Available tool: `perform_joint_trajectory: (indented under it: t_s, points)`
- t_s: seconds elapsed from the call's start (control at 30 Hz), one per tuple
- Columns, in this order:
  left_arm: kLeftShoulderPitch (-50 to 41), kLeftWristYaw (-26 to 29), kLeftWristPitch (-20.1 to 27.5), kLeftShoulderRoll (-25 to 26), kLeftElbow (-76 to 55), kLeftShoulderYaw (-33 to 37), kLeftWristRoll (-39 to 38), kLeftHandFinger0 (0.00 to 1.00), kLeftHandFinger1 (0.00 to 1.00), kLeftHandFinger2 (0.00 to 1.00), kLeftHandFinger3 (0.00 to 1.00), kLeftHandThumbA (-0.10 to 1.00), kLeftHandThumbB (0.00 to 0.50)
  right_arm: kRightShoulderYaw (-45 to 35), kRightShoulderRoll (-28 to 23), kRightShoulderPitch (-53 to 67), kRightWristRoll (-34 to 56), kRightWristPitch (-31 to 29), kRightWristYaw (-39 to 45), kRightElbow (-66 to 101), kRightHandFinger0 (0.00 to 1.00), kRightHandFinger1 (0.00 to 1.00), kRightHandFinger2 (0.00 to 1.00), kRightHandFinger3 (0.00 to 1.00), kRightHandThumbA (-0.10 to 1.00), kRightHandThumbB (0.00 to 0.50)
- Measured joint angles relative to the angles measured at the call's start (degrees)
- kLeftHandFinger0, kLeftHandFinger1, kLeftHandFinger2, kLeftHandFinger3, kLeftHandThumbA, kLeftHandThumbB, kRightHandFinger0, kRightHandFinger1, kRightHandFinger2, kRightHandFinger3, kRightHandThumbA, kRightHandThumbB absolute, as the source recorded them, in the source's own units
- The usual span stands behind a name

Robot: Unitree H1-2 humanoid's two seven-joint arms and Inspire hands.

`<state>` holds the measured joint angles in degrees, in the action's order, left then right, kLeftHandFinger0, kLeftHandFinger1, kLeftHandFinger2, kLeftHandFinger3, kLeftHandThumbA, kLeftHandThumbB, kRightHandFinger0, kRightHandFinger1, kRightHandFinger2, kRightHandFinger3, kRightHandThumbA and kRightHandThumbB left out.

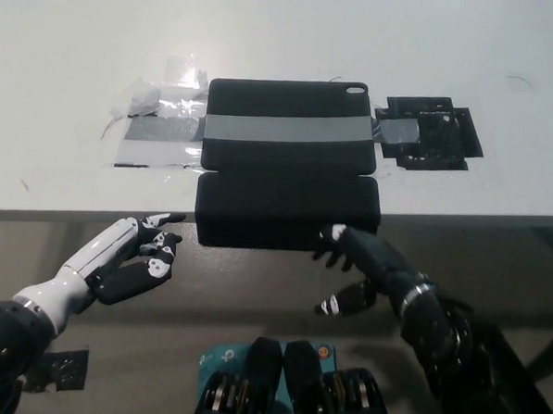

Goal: The robot uses its right hand to pull the cover of a folded tablet cover kept in the middle of the desk

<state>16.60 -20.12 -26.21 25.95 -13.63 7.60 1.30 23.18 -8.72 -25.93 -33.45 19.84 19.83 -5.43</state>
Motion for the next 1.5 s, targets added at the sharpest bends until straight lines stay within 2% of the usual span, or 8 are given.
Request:
perform_joint_trajectory:
  t_s: [0.33, 0.43, 0.57, 0.67, 0.8, 1.03, 1.23, 1.5]
  points:
    - [-0.05, -0.04, -0.02, 0.01, 0.34, 0.02, 0.07, 0.82, 0.86, 0.99, 1.00, 1.00, 0.109, -3.75, 0.67, 8.64, 3.36, 0.37, 0.04, 12.80, 0.27, 0.33, 0.44, 0.53, 1.00, 0.239]
    - [-0.09, -0.05, -0.02, 0.01, 0.41, 0.05, 0.07, 0.81, 0.85, 0.99, 1.00, 1.00, 0.115, -5.17, 0.02, 10.26, 4.47, 0.52, 0.31, 15.46, 0.55, 0.55, 0.67, 0.72, 1.00, 0.165]
    - [-0.21, -0.05, -0.02, 0.02, 0.69, 0.06, 0.09, 0.81, 0.85, 0.98, 1.00, 1.00, 0.129, -10.47, -2.69, 10.15, 7.40, 1.64, 1.25, 20.01, 0.67, 0.61, 0.68, 0.77, 0.88, 0.110]
    - [-0.43, -0.05, -0.01, 0.02, 0.86, 0.08, 0.08, 0.81, 0.85, 0.98, 1.00, 1.00, 0.142, -15.31, -4.68, 9.37, 10.47, 1.66, 1.46, 20.84, 0.66, 0.67, 0.75, 0.91, 0.84, 0.129]
    - [-1.00, -0.05, -0.01, 0.02, 0.93, 0.13, 0.12, 0.81, 0.85, 0.98, 1.00, 1.00, 0.138, -22.51, -6.24, 8.90, 15.18, 1.08, 1.27, 19.71, 1.00, 1.00, 1.00, 1.00, 1.00, 0.192]
    - [-2.32, -0.05, 0.00, 0.02, 0.93, 0.11, 0.10, 0.81, 0.84, 0.98, 1.00, 1.00, 0.143, -28.97, -6.29, 9.98, 20.48, 0.70, 0.59, 14.83, 0.94, 1.00, 1.00, 1.00, 1.00, 0.069]
    - [-2.52, -0.05, -0.01, 0.02, 0.93, 0.11, 0.10, 0.80, 0.83, 0.97, 1.00, 1.00, 0.153, -28.73, -5.67, 10.47, 22.29, 0.22, 0.32, 11.72, 0.92, 0.98, 1.00, 1.00, 1.00, 0.167]
    - [-2.55, -0.05, -0.01, 0.02, 0.91, 0.11, 0.11, 0.82, 0.86, 1.00, 1.00, 1.00, 0.146, -27.36, -5.82, 10.54, 22.69, -0.54, -0.08, 11.74, 0.92, 0.97, 1.00, 1.00, 1.00, 0.130]
